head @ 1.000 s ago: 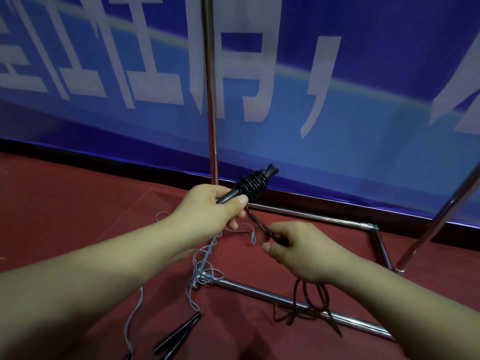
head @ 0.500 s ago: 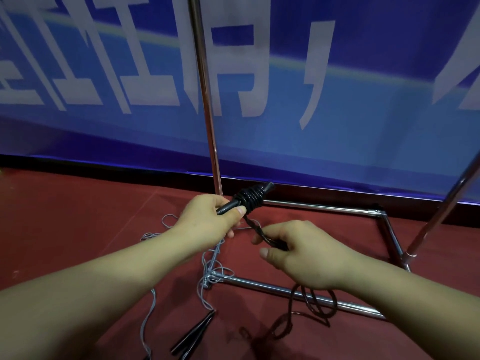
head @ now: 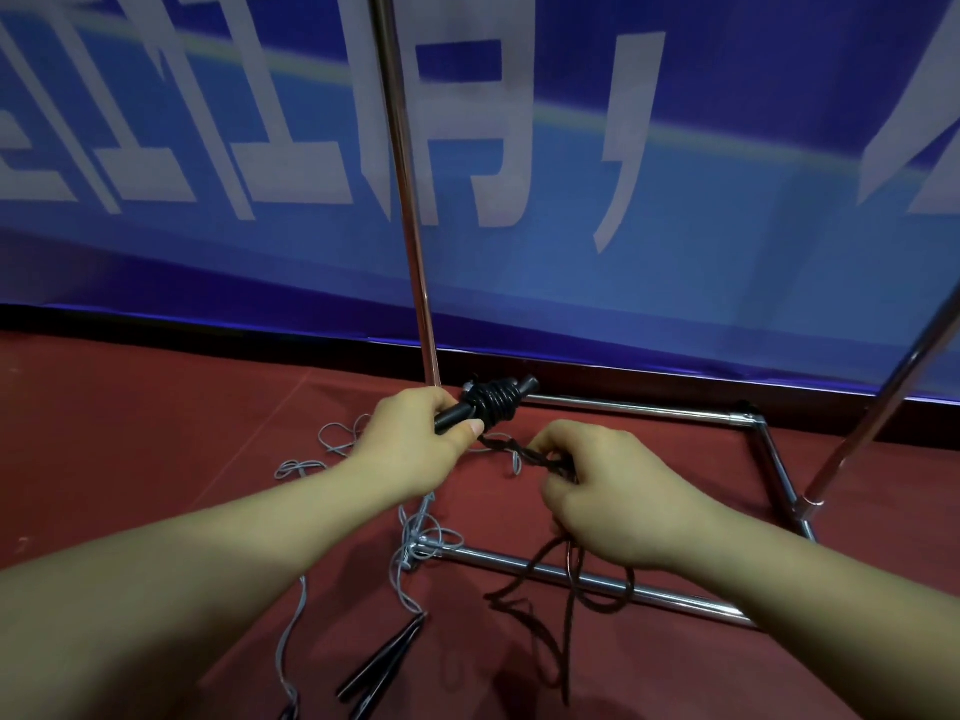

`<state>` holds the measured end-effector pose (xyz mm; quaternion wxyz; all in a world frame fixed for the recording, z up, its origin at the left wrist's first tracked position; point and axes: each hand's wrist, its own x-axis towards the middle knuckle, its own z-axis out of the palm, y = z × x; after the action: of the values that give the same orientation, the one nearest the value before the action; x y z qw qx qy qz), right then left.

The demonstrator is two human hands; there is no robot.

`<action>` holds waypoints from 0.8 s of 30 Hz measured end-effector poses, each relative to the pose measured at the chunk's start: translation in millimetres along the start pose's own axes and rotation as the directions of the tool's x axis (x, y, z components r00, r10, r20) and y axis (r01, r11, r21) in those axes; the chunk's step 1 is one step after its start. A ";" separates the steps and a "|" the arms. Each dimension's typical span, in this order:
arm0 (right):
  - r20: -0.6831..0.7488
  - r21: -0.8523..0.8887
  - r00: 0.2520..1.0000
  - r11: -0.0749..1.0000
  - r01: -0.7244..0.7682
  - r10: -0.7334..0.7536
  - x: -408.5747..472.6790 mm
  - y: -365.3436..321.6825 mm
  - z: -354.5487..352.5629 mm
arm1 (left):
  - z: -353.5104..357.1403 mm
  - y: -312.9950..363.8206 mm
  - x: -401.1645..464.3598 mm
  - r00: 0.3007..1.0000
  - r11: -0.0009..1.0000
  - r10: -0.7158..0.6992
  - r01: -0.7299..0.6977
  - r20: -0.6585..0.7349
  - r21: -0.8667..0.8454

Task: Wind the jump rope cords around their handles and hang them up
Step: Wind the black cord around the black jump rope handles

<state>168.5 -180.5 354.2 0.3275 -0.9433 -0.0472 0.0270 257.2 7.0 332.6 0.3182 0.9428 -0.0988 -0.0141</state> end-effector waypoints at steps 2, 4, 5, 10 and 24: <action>0.005 0.022 1.000 1.000 -0.013 0.013 2.6 1.3 0.8 | 0.9 1.2 0.1 1.000 1.000 0.016 -0.016 -0.005 0.024; 0.022 0.062 0.999 0.997 -0.035 0.033 5.2 2.5 -0.1 | 0.5 2.1 0.3 1.000 0.999 0.026 -0.026 -0.010 0.036; 0.034 0.085 0.998 0.995 -0.054 0.051 6.1 2.5 -1.6 | -0.4 2.3 0.4 1.000 0.999 0.026 -0.026 -0.010 0.040; 0.063 0.198 0.991 0.972 -0.128 0.117 4.1 0.8 -7.3 | -3.2 4.2 -1.2 1.000 0.995 0.025 -0.027 0.017 0.093; 0.075 0.073 0.971 0.970 -0.231 0.226 7.7 5.3 -5.7 | -4.6 2.9 -3.5 0.995 0.987 0.093 -0.090 -0.020 0.135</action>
<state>177.0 -187.4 355.2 0.3585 -0.9270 0.0521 0.0977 253.7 8.2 337.9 0.2558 0.9565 -0.1387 0.0194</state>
